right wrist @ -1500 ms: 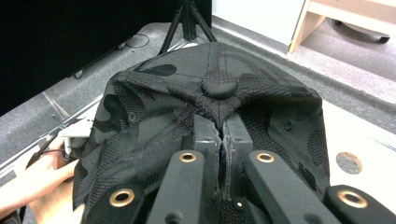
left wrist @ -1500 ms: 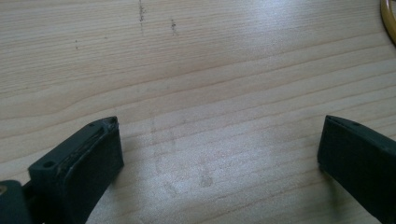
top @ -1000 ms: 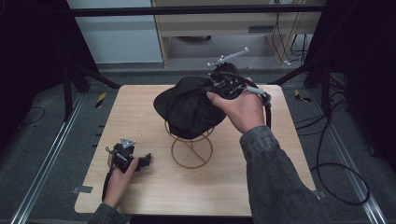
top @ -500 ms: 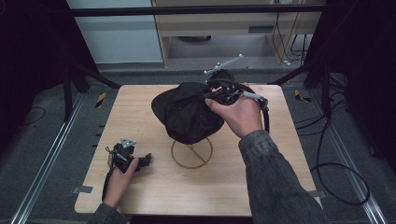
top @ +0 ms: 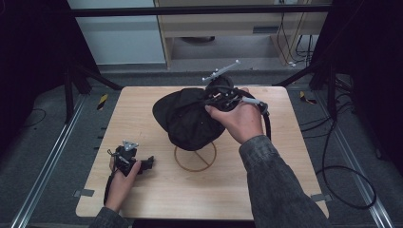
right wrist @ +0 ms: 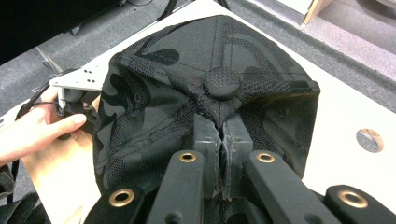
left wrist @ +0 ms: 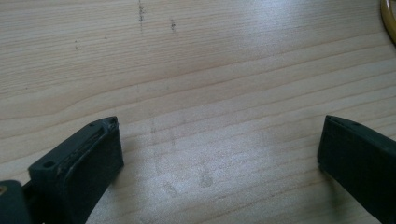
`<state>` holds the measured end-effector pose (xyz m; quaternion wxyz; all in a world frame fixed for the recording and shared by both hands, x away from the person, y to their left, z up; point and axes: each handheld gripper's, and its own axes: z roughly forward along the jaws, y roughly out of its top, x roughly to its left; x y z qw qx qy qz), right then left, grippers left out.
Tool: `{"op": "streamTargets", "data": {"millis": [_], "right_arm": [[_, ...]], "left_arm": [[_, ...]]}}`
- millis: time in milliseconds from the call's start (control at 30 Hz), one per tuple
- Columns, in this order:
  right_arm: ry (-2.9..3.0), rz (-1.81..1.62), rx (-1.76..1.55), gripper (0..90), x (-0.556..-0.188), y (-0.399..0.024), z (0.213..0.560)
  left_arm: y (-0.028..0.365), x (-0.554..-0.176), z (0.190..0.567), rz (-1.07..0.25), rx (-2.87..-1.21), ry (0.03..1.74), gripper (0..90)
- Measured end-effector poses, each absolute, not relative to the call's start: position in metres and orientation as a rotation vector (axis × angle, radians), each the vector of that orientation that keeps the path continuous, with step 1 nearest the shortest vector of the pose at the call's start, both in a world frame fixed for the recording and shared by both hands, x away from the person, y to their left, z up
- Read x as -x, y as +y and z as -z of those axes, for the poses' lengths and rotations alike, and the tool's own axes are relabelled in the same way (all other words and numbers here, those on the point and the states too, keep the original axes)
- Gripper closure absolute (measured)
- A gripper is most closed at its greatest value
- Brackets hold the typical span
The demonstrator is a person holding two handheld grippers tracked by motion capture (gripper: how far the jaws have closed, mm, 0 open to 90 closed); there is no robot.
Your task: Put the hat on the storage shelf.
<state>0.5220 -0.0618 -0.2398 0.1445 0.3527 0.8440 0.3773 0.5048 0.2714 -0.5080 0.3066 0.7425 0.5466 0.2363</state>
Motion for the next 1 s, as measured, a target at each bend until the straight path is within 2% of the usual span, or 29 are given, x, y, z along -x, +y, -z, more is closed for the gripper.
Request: {"op": "streamTargets", "data": {"millis": [1000], "right_arm": [[2.454, -1.083, -1.015, 86.3, -0.5252, -0.0597, 0.2489]], "left_arm": [[0.2714, -0.5048, 0.5079, -0.625, -1.965, 1.446, 0.0]]}}
